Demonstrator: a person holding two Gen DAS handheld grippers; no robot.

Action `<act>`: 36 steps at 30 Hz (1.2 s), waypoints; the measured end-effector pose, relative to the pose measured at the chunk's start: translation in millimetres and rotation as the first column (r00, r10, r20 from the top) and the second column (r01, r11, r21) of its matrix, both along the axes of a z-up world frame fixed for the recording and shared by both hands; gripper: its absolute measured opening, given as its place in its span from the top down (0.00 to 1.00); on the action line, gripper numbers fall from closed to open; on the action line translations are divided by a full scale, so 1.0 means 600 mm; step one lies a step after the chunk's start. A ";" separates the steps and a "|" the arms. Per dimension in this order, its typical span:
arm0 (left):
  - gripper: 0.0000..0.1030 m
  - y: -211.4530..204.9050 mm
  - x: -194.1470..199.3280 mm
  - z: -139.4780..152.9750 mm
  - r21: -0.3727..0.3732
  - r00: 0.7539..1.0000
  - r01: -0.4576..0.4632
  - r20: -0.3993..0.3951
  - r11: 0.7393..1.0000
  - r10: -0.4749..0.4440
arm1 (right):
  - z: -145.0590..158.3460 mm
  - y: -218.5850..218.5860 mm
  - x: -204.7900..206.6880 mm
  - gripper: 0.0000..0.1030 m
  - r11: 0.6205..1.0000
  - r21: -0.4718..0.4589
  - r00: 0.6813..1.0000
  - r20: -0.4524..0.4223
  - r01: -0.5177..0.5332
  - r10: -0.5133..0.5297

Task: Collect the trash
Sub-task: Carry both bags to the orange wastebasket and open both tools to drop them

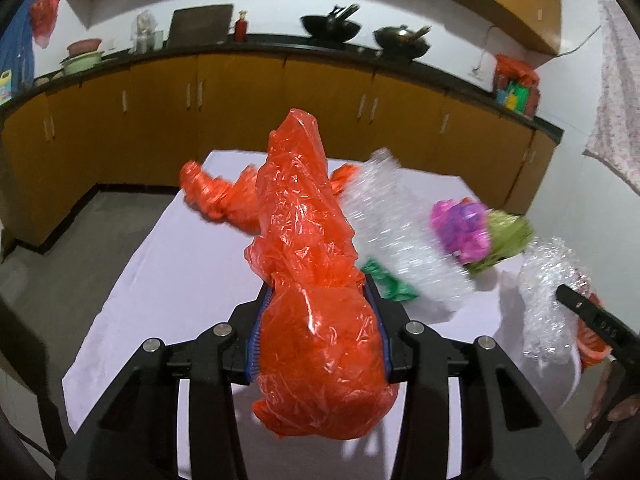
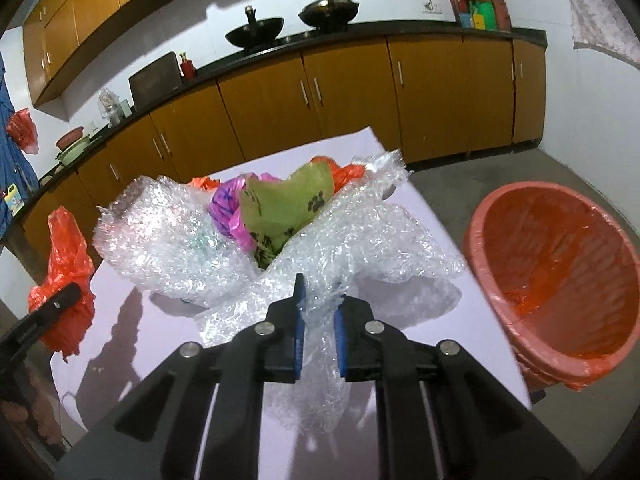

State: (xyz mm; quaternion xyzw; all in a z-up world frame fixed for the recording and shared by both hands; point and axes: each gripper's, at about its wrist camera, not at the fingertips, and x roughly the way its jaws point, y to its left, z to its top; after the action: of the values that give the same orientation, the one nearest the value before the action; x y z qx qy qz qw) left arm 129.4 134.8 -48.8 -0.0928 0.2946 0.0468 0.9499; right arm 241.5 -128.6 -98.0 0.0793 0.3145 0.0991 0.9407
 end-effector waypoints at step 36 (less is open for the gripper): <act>0.58 -0.499 0.143 0.008 -0.046 0.796 0.603 -0.016 0.796 -0.604 | 0.004 -0.361 -0.031 0.87 0.911 -0.098 0.914 0.119 0.400 -0.388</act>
State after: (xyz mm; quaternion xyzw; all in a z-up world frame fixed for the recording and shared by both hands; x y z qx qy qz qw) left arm 215.0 -164.9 -43.8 -0.0117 0.3239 -0.2627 0.9088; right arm 223.1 -345.3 -95.4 0.0796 0.2513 -0.1081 0.9586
